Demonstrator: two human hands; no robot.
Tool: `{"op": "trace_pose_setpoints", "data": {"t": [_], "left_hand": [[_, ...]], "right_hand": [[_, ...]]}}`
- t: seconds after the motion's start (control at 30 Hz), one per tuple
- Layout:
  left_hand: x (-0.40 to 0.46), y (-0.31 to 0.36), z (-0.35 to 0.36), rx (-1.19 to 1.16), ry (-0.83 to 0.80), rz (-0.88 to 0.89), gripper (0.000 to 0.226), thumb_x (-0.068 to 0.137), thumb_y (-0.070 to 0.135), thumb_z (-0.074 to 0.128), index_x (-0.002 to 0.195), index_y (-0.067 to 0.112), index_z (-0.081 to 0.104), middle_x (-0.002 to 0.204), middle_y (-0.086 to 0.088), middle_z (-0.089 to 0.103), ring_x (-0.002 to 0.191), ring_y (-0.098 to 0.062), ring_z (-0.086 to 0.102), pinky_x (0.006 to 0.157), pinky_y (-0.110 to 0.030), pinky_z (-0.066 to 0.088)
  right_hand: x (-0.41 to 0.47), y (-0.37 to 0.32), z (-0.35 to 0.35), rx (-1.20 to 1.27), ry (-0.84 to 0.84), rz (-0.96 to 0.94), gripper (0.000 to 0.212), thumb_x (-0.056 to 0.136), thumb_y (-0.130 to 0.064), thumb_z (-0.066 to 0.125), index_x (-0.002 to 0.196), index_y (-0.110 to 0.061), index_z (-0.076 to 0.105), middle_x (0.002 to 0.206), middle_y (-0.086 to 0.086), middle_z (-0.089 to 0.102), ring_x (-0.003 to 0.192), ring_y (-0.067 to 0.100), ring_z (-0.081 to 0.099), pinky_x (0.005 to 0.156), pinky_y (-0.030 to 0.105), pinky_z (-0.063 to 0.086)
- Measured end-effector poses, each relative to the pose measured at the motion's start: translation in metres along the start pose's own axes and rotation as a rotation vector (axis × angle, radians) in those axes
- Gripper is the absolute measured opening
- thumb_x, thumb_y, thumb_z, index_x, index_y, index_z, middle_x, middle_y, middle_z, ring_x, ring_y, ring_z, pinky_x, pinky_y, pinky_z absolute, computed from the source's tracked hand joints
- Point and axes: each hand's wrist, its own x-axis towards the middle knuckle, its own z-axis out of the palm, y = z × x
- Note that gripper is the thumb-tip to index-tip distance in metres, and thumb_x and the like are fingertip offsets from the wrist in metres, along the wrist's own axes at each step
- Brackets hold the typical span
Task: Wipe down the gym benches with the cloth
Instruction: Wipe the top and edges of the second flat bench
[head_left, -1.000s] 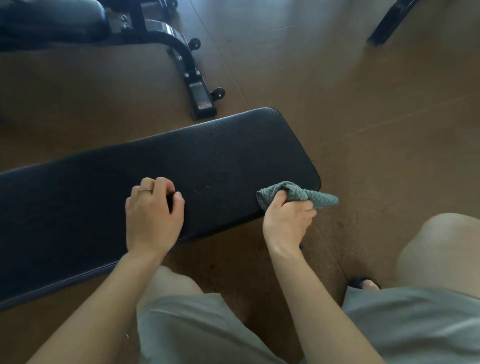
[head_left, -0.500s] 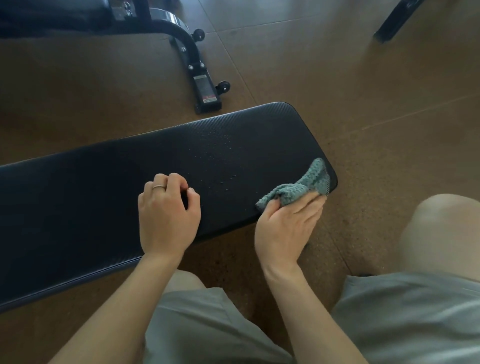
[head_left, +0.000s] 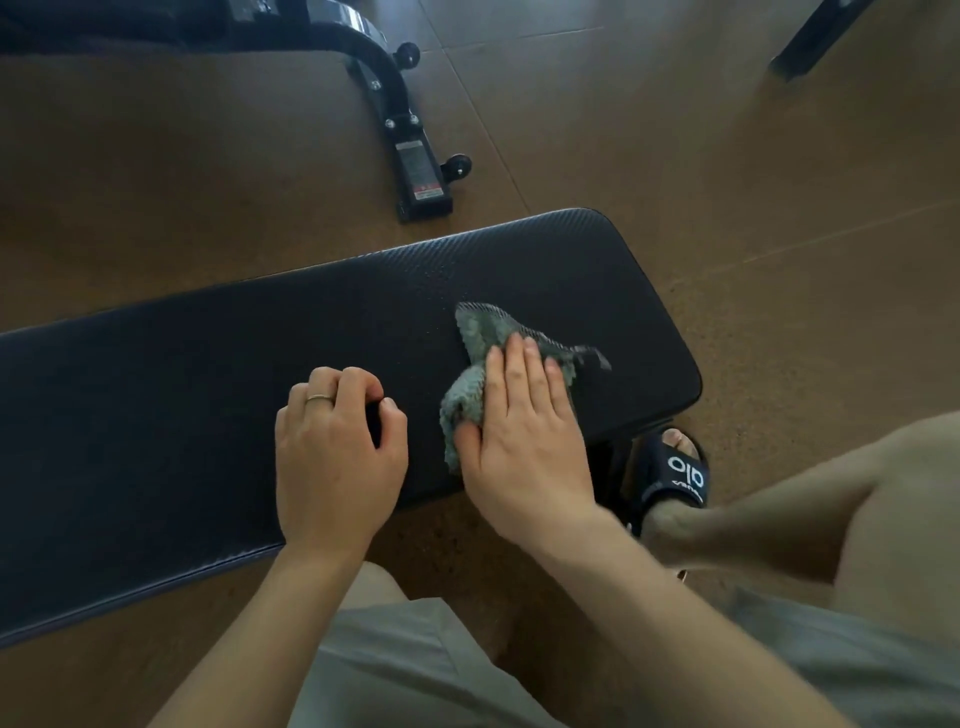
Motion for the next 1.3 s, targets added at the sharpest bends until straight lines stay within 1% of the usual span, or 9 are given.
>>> {"op": "trace_pose_setpoints", "data": {"t": [0.23,0.43,0.5,0.67,0.83,0.97,1.1,1.2,1.3], "left_hand": [[0.000,0.000,-0.001,-0.003,0.004,-0.020,0.007,0.095,0.025,0.059,0.100,0.020,0.058,0.099,0.000,0.056,0.090,-0.017,0.052,0.082,-0.039,0.047],[0.000,0.002,-0.002,0.001,0.014,-0.010,0.005,0.095,0.023,0.059,0.097,0.019,0.057,0.095,0.000,0.055,0.087,-0.018,0.049,0.079,-0.039,0.045],[0.000,0.002,-0.001,0.012,0.016,-0.017,0.006,0.094,0.023,0.059,0.097,0.018,0.057,0.096,0.000,0.054,0.088,-0.019,0.049,0.080,-0.038,0.044],[-0.001,0.002,-0.001,0.010,0.018,-0.015,0.006,0.094,0.022,0.060,0.098,0.018,0.057,0.096,-0.001,0.055,0.088,-0.018,0.049,0.080,-0.038,0.044],[0.000,0.002,-0.001,0.008,0.019,-0.023,0.006,0.095,0.023,0.060,0.098,0.018,0.058,0.096,0.000,0.055,0.088,-0.018,0.050,0.079,-0.039,0.045],[-0.001,0.001,-0.001,-0.006,0.028,-0.011,0.004,0.095,0.020,0.060,0.098,0.018,0.058,0.095,0.001,0.056,0.087,-0.017,0.051,0.078,-0.038,0.046],[-0.001,0.002,-0.001,0.014,0.035,0.001,0.003,0.094,0.018,0.059,0.096,0.017,0.058,0.094,0.000,0.056,0.085,-0.019,0.051,0.076,-0.040,0.046],[-0.001,0.002,0.000,0.023,0.040,0.002,0.002,0.094,0.017,0.058,0.096,0.016,0.058,0.094,-0.001,0.056,0.085,-0.019,0.051,0.076,-0.040,0.045],[-0.001,0.003,0.000,0.031,0.050,-0.006,0.002,0.093,0.016,0.059,0.095,0.016,0.059,0.093,-0.001,0.056,0.084,-0.018,0.050,0.076,-0.037,0.044]], "right_hand": [[0.111,0.000,-0.023,-0.043,-0.108,-0.070,0.074,0.107,-0.048,0.019,0.164,-0.008,-0.005,0.173,0.012,-0.011,0.159,0.021,-0.015,0.128,0.040,-0.013],[-0.009,0.010,-0.016,-0.004,-0.082,-0.197,0.069,0.108,-0.045,0.017,0.164,-0.012,-0.004,0.172,0.007,-0.010,0.159,0.019,-0.013,0.129,0.041,-0.007],[-0.036,0.014,-0.010,-0.026,-0.068,-0.220,0.070,0.106,-0.047,0.019,0.164,-0.012,0.003,0.173,0.007,-0.003,0.160,0.020,-0.007,0.127,0.041,-0.003],[0.011,0.017,-0.017,-0.061,-0.126,-0.238,0.075,0.105,-0.056,0.013,0.164,-0.015,-0.009,0.172,0.005,-0.016,0.157,0.017,-0.019,0.128,0.040,-0.010],[0.098,-0.009,-0.023,-0.061,-0.134,-0.166,0.078,0.106,-0.056,0.017,0.164,-0.011,-0.007,0.173,0.008,-0.013,0.158,0.019,-0.016,0.128,0.043,-0.011],[0.059,-0.005,-0.023,-0.003,-0.123,-0.245,0.074,0.106,-0.052,0.017,0.164,-0.014,-0.005,0.173,0.005,-0.011,0.158,0.017,-0.016,0.129,0.043,-0.008],[-0.001,0.011,-0.021,0.001,-0.193,-0.351,0.069,0.105,-0.048,0.016,0.164,-0.021,-0.009,0.170,-0.003,-0.018,0.155,0.010,-0.025,0.127,0.038,-0.014],[0.017,0.014,-0.023,-0.051,-0.207,-0.388,0.069,0.106,-0.048,0.018,0.164,-0.022,-0.010,0.170,-0.004,-0.021,0.155,0.009,-0.025,0.127,0.037,-0.014],[0.069,0.001,-0.025,-0.055,-0.177,-0.449,0.069,0.107,-0.049,0.019,0.165,-0.020,-0.005,0.172,-0.002,-0.013,0.157,0.012,-0.018,0.128,0.039,-0.011]]}}
